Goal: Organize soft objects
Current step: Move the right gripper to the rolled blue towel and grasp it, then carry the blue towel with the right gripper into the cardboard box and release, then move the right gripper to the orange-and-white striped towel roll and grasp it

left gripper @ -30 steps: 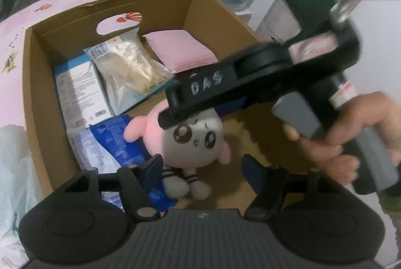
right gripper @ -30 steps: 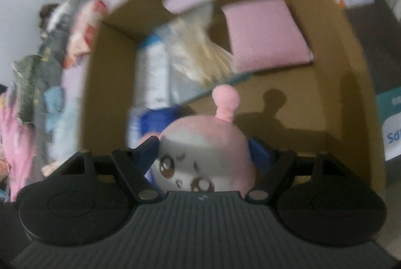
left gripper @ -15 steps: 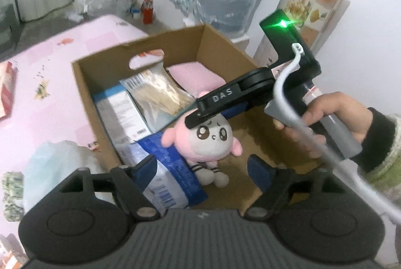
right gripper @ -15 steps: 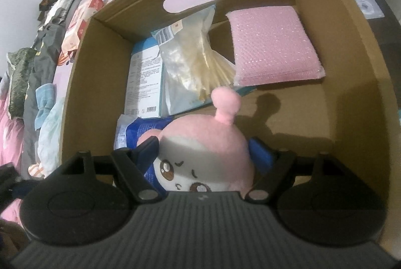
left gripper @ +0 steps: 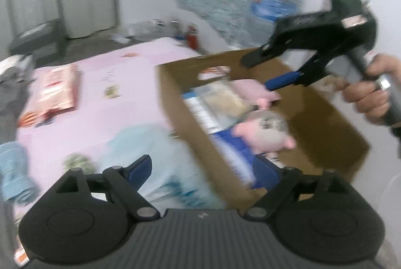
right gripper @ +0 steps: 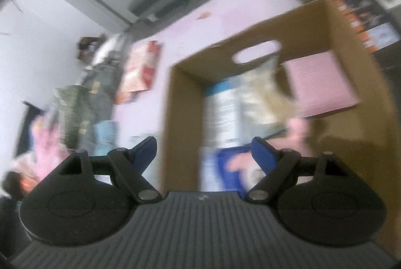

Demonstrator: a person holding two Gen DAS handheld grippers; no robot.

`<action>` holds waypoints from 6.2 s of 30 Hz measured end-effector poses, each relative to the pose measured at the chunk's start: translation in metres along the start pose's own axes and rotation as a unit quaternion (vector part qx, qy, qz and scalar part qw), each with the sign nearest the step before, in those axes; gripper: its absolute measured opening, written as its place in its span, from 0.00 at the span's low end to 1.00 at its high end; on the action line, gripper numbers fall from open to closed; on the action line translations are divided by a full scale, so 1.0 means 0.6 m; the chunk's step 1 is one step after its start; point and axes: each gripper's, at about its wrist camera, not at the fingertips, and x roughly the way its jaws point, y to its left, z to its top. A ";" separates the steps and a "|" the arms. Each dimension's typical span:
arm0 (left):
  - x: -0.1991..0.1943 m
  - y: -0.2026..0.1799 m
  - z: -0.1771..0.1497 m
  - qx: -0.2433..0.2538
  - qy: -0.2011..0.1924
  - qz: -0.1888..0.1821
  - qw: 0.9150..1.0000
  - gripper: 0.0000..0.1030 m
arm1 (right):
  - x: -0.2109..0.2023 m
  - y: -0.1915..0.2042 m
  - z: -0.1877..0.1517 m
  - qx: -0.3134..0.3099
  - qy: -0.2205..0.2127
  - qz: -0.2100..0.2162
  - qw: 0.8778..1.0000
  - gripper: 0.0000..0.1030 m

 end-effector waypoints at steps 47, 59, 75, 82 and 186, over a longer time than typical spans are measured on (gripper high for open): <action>0.104 0.538 -0.105 -0.309 0.054 0.177 0.933 0.35 | 0.772 0.486 -0.048 -0.075 0.257 0.042 0.963 0.41; -0.017 0.474 -0.068 -0.278 -0.012 0.180 0.944 0.34 | 0.642 0.532 -0.047 -0.081 0.217 0.074 0.970 0.32; -0.137 0.236 -0.025 -0.181 -0.096 0.092 0.974 0.34 | 0.305 0.440 -0.059 -0.074 0.117 0.151 0.979 0.32; -0.104 0.109 -0.011 -0.122 -0.081 0.035 0.989 0.35 | 0.157 0.310 -0.097 -0.046 0.061 0.135 0.988 0.32; -0.058 0.350 -0.334 -0.304 -0.051 -0.005 0.951 0.49 | 0.478 0.430 -0.239 -0.225 0.272 0.023 0.935 0.56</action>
